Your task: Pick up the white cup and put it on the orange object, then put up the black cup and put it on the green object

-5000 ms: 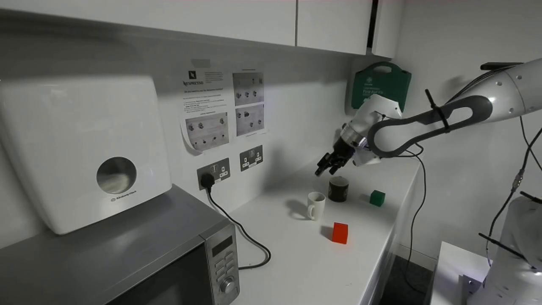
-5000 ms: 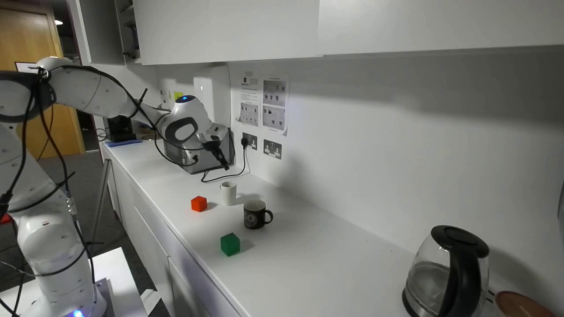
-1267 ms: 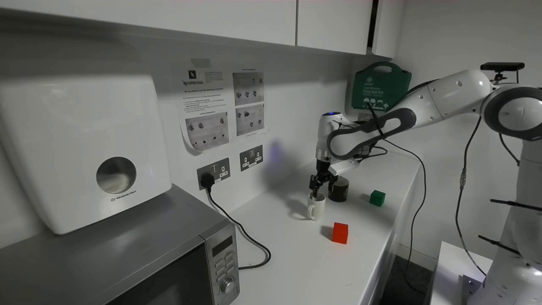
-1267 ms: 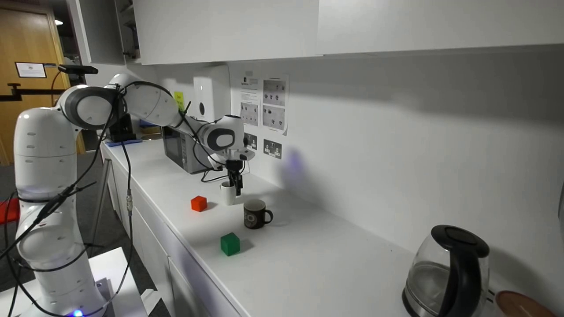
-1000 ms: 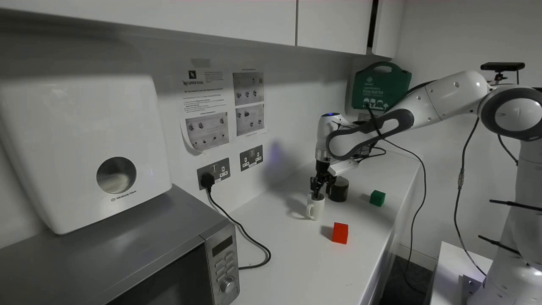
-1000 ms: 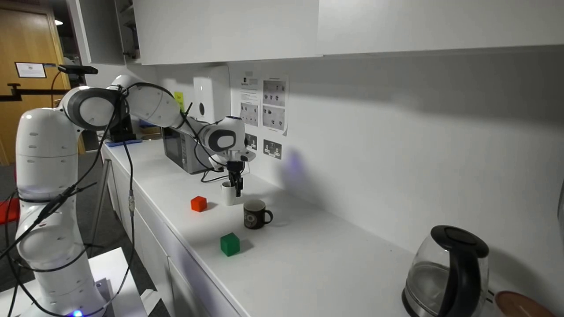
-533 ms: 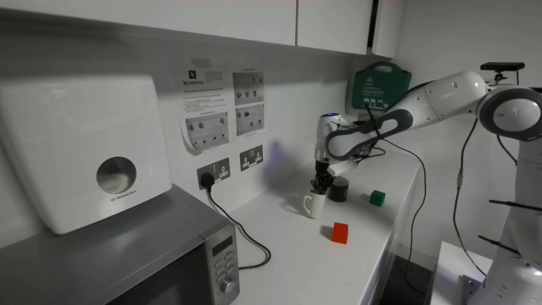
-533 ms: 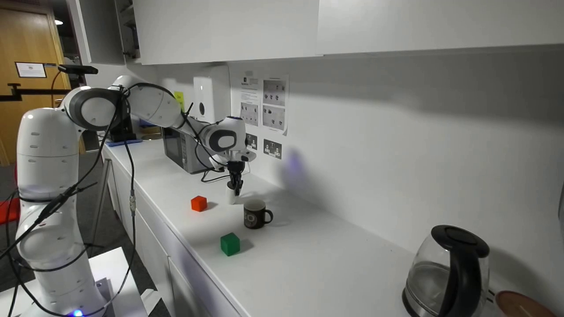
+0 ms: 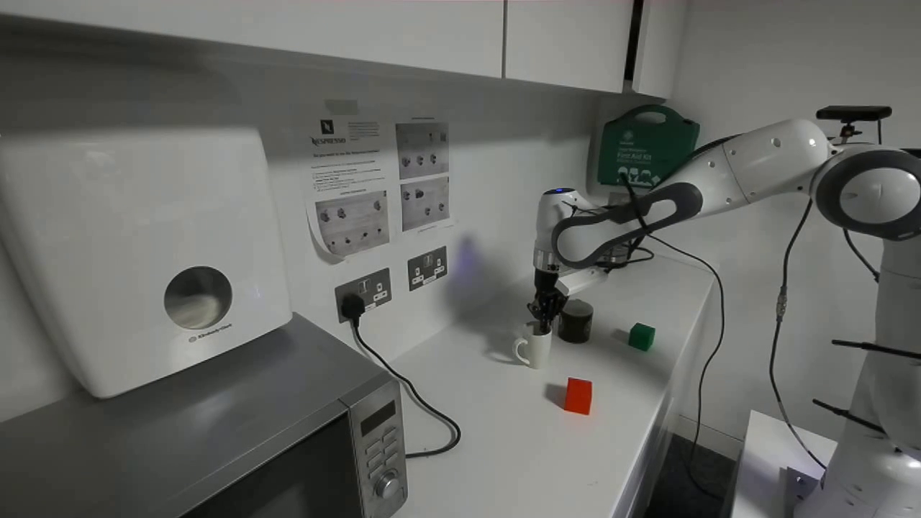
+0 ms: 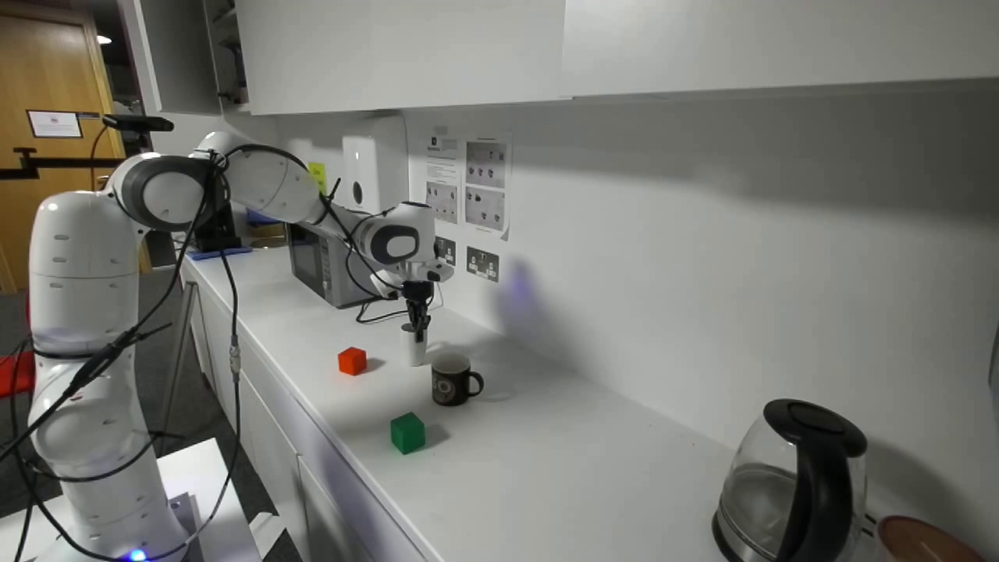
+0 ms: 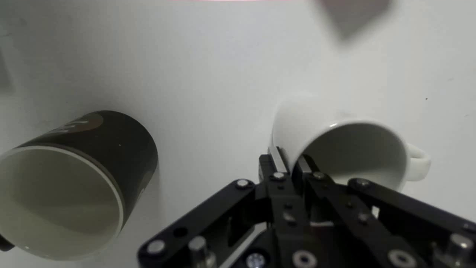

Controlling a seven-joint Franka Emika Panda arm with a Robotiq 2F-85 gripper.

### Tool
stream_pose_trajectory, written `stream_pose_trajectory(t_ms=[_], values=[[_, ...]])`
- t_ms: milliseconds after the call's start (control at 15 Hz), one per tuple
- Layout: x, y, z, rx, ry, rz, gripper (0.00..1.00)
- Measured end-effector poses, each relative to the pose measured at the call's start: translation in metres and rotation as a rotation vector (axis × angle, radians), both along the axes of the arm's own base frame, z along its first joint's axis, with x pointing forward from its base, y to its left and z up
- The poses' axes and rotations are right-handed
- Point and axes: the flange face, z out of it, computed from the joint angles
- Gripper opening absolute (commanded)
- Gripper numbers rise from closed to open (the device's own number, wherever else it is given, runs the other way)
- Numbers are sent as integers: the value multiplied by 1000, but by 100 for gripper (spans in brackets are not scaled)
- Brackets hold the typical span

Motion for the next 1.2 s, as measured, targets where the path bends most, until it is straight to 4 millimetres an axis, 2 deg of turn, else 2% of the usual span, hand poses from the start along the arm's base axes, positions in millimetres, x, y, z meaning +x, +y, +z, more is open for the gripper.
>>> stream_pose_trajectory(t_ms=[267, 467, 1200], values=[[-5, 1, 4, -7, -1, 12, 2], [-17, 4, 15, -9, -12, 42, 2], [-92, 20, 65, -24, -71, 149, 2]])
